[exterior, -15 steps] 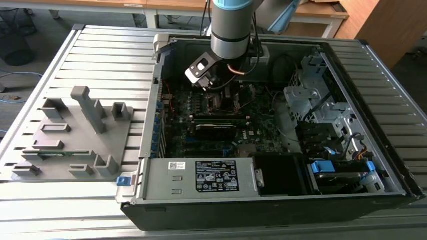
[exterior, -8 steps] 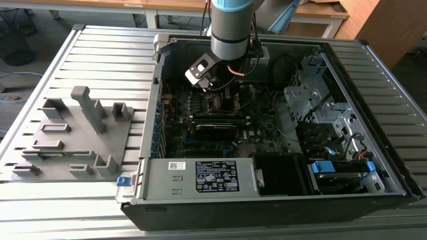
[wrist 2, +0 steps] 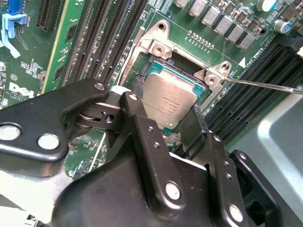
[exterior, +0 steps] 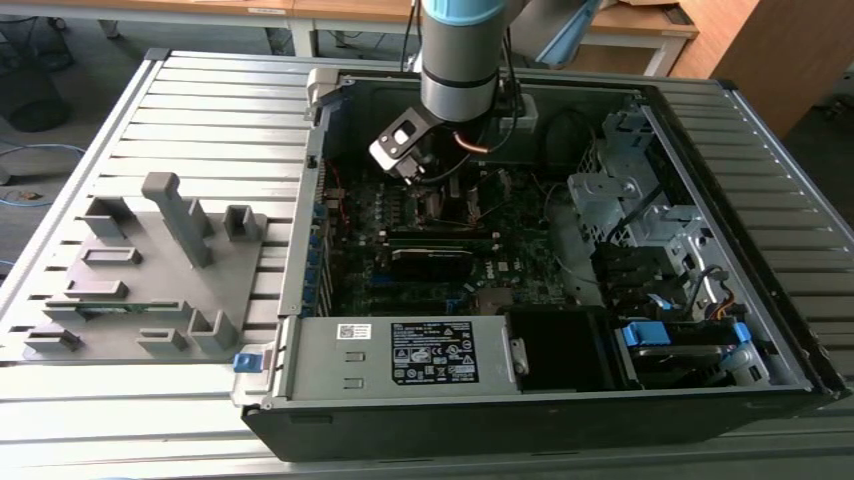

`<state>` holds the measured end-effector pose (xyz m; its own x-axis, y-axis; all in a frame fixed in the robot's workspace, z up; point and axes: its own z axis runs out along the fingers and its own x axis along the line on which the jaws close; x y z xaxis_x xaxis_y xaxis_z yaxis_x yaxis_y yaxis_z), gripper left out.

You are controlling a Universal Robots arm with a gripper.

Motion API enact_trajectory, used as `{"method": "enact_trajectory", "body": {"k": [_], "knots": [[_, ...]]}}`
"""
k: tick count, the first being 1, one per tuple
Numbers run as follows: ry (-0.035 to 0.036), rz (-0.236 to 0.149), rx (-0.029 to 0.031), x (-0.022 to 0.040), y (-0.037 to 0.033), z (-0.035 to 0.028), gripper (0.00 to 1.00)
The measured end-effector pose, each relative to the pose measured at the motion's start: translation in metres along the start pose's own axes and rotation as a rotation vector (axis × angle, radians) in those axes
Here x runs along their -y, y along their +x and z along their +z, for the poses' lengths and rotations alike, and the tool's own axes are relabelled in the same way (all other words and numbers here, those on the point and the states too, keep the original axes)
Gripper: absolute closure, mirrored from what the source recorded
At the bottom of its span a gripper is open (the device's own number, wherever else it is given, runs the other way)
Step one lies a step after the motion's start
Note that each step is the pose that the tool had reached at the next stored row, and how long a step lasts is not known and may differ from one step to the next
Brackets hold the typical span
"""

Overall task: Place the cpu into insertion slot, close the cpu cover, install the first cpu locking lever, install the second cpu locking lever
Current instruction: 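Place the cpu into insertion slot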

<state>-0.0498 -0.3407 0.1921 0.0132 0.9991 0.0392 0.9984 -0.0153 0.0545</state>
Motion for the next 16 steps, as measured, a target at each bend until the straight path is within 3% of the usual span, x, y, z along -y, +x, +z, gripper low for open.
{"method": "enact_trajectory", "body": {"k": [4, 12, 14, 15, 16], "knots": [[0.0004, 0.000, 0.0008, 0.0006, -0.0004, 0.0035, 0.46], [0.0001, 0.000, -0.0008, 0.0006, -0.0001, 0.0042, 0.45], [-0.0015, 0.000, -0.0027, 0.0004, 0.0002, 0.0051, 0.42], [-0.0011, 0.000, -0.0019, 0.0005, 0.0001, 0.0049, 0.34], [-0.0004, 0.000, -0.0008, 0.0005, 0.0000, 0.0045, 0.34]]}}
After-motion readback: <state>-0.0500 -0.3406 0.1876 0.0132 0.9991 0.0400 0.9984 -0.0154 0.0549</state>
